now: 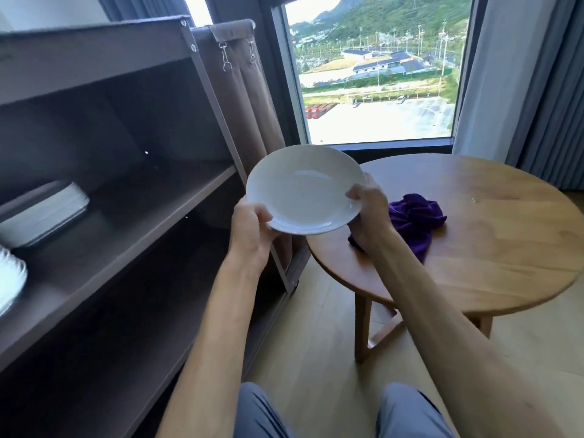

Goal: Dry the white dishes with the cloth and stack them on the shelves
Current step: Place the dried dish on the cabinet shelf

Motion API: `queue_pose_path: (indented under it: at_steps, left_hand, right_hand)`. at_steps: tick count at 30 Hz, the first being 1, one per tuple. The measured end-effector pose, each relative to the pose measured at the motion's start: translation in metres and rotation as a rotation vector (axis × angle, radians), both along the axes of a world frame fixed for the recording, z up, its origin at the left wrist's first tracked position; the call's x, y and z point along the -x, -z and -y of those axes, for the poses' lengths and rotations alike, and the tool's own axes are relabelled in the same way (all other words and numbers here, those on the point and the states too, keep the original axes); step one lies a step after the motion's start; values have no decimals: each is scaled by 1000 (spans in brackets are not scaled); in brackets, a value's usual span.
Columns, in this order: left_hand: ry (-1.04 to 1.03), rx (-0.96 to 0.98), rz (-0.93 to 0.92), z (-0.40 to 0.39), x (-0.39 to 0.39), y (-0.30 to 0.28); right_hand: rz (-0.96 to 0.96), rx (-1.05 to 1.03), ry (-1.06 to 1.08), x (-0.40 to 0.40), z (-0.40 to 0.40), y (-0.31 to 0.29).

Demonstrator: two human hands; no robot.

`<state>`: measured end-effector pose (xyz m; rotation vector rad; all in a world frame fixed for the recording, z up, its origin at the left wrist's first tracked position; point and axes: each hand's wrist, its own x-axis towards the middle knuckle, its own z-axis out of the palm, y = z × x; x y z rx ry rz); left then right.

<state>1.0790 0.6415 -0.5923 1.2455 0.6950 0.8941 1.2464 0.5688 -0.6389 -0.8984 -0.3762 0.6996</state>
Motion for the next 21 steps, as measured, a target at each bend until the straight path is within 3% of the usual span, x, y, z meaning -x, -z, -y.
queue_pose_path:
  at_steps: [3,5,7,10,13,15,21]
  left_hand:
    - [-59,-282,49,10,23,2]
    - [-70,-545,-74,10,40,4]
    - [-62,-678,-200,3,59,5]
    - [-211,-739,-278,-9,86,4]
    - [-406,-739,-220,-14,111,0]
    - [-536,-841,-213,-24,133,-7]
    - [-889,-941,-355,-36,211,-41]
  right_hand:
    - [-220,-38,-12,25,-8,-6]
    - [-252,-14,-42,43,-15,-15]
    - [-220,-11,-84,60,-23,-26]
    - [-131,-32,-164,84,-42,-43]
    - [-59,-39,-221,112,-65,-58]
    - [-47,-56,-267,132,-86,-68]
    - [105,-149,-447,216,-146,-99]
